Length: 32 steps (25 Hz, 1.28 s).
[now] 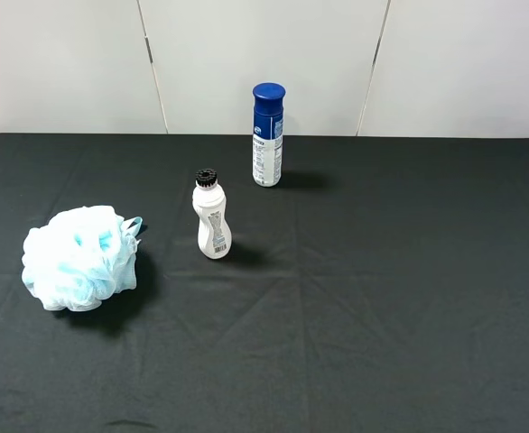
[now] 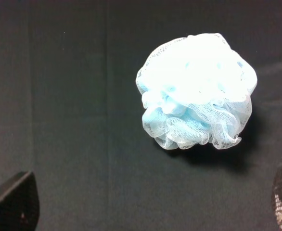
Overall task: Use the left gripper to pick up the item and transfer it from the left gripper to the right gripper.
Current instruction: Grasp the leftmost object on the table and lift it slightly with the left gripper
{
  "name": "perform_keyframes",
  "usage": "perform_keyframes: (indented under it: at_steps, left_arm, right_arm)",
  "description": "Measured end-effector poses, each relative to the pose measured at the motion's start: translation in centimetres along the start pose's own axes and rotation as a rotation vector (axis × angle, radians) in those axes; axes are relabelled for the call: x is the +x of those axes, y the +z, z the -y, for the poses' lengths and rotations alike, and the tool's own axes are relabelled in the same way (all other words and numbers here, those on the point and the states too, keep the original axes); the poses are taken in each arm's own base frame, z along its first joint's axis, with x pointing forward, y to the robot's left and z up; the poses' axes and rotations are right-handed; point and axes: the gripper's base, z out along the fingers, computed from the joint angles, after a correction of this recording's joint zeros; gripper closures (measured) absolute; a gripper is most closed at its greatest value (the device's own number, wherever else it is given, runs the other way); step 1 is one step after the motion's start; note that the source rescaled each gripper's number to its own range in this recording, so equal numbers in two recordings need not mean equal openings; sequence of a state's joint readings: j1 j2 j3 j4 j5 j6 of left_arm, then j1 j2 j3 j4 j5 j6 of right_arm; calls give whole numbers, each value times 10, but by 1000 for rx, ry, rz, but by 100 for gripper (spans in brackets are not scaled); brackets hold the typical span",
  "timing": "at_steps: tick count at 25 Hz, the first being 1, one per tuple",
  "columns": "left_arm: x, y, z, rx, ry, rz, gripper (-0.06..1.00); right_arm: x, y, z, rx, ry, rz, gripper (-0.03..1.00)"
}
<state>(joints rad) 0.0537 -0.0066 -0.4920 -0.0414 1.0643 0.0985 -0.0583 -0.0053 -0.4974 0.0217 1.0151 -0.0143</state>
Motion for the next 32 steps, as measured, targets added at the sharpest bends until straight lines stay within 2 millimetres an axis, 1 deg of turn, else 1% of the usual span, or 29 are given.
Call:
perform_keyframes:
  at_steps: [27,29,32]
  left_arm:
    - [0,-1,1,8,-12,-3,1]
    - [-1,-5,2,21,-22,-28,-1]
    - [-11,-7,2,31,-28,-110,-4]
  right_arm:
    - [0,0,0,0,0,1,-2]
    - [0,0,0,0,0,1,-2]
    - [0,0,0,0,0,1,-2]
